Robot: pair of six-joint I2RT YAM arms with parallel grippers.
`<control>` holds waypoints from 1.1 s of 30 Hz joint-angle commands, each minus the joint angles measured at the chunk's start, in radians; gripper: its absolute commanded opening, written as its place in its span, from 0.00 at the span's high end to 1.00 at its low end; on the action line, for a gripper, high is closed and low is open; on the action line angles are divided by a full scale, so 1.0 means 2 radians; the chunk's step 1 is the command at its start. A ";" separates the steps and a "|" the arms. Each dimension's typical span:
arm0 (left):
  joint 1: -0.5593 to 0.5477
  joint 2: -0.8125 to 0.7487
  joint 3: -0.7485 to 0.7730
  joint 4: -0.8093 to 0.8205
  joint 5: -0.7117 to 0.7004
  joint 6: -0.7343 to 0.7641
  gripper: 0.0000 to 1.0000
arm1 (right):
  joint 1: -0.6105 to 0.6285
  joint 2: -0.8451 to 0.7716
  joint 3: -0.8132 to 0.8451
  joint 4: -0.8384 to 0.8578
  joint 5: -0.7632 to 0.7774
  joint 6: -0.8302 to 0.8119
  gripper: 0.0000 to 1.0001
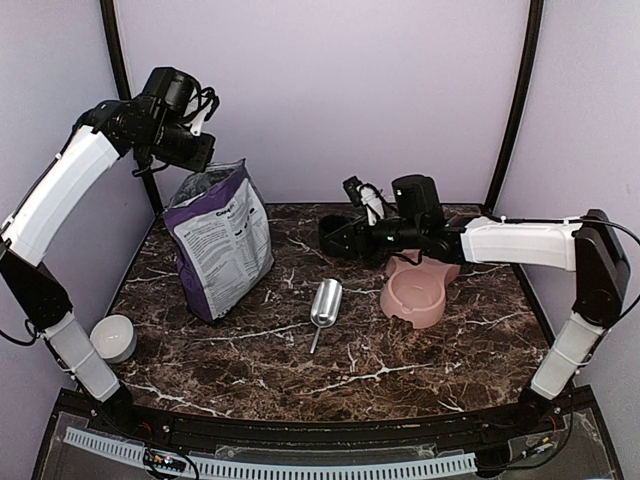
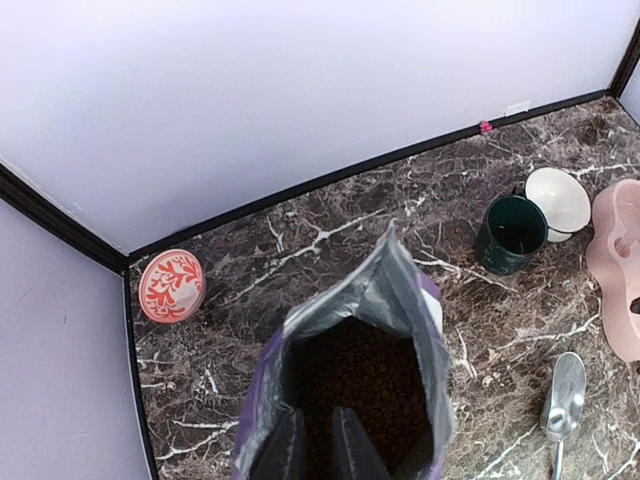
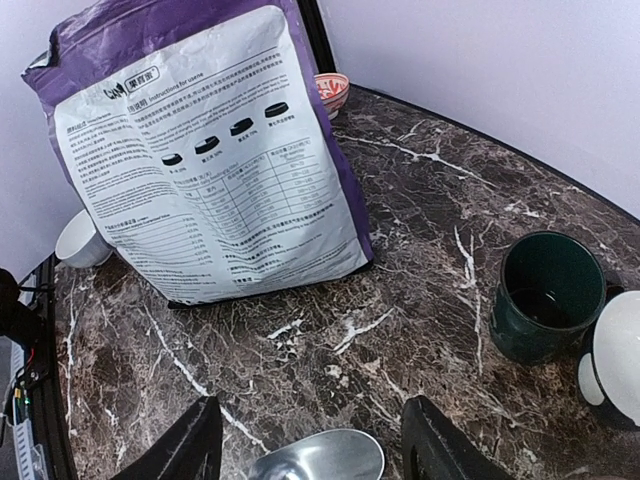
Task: Serve the pet food
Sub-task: Move the pet food bag to the center of the board.
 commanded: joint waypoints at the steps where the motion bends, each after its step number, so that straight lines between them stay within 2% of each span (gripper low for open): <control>1: -0.001 -0.018 -0.034 0.031 -0.024 0.005 0.89 | 0.005 -0.022 -0.006 0.012 0.026 0.014 0.39; 6: 0.014 -0.026 -0.062 0.048 -0.021 -0.002 1.00 | 0.005 -0.008 0.004 0.005 0.026 0.013 0.39; 13: 0.046 -0.021 -0.066 0.058 0.003 -0.005 1.00 | 0.005 0.015 0.035 -0.008 0.026 0.023 0.39; 19: 0.085 -0.030 -0.118 0.082 0.025 -0.014 0.96 | 0.005 0.021 0.035 -0.010 0.034 0.033 0.39; 28: 0.116 -0.044 -0.155 0.097 0.045 -0.017 0.82 | 0.005 0.034 0.045 -0.016 0.037 0.040 0.39; 33: 0.120 -0.052 -0.166 0.106 0.050 -0.013 0.62 | 0.005 0.042 0.053 -0.019 0.038 0.045 0.39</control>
